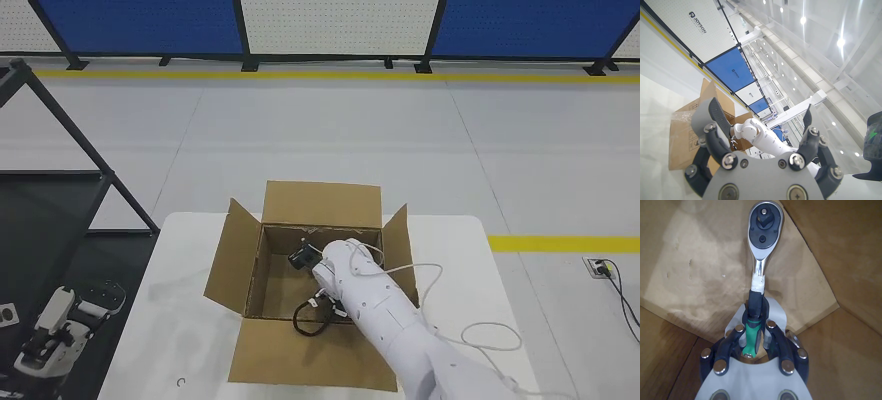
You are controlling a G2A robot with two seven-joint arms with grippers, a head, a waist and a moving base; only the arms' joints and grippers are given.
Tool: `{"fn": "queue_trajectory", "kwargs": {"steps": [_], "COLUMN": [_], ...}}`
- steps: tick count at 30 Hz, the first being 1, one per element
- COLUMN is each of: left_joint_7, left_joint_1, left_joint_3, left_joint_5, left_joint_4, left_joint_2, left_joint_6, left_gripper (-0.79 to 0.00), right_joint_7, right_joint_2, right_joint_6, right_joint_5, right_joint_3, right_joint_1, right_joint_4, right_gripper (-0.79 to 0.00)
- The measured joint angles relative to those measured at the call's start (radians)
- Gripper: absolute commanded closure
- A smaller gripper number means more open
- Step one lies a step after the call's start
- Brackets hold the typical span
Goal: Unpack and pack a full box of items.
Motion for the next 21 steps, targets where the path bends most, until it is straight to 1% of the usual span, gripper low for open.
{"fn": "queue_trajectory", "kwargs": {"steps": [4,5,6,7,10,13,16,19,21], "left_joint_7": [-0.002,-0.002,-0.003,-0.003,-0.003,-0.003,0.000,0.004,0.007], "left_joint_1": [0.002,0.003,0.004,0.004,0.006,0.007,0.009,0.012,0.015], "left_joint_3": [-0.001,-0.001,-0.001,-0.001,-0.002,-0.003,-0.006,-0.010,-0.012], "left_joint_5": [0.002,0.002,0.002,0.002,0.004,0.005,0.004,0.003,0.002], "left_joint_4": [0.000,0.001,0.001,0.001,-0.001,-0.002,-0.002,-0.001,0.000], "left_joint_2": [0.000,0.000,0.000,0.000,0.000,0.000,-0.001,-0.001,-0.002], "left_joint_6": [-0.002,-0.003,-0.004,-0.004,-0.005,-0.007,-0.008,-0.009,-0.011], "left_gripper": [-0.785,-0.785,-0.785,-0.785,-0.785,-0.785,-0.785,-0.785,-0.785], "right_joint_7": [0.029,0.037,0.045,0.048,0.052,0.041,0.026,0.014,0.005], "right_joint_2": [0.007,0.008,0.009,0.010,0.013,0.016,0.019,0.021,0.023], "right_joint_6": [-0.024,-0.022,-0.018,-0.015,-0.002,0.020,0.034,0.043,0.047], "right_joint_5": [-0.011,-0.011,-0.010,-0.010,-0.006,0.002,0.007,0.010,0.013], "right_joint_3": [0.001,0.002,0.004,0.006,0.012,0.021,0.029,0.036,0.041], "right_joint_1": [-0.003,-0.004,-0.006,-0.008,-0.012,-0.014,-0.013,-0.012,-0.013], "right_joint_4": [0.000,-0.001,-0.002,-0.004,-0.009,-0.013,-0.018,-0.021,-0.022], "right_gripper": [0.000,-0.105,-0.231,-0.283,-0.366,-0.391,-0.388,-0.376,-0.348]}}
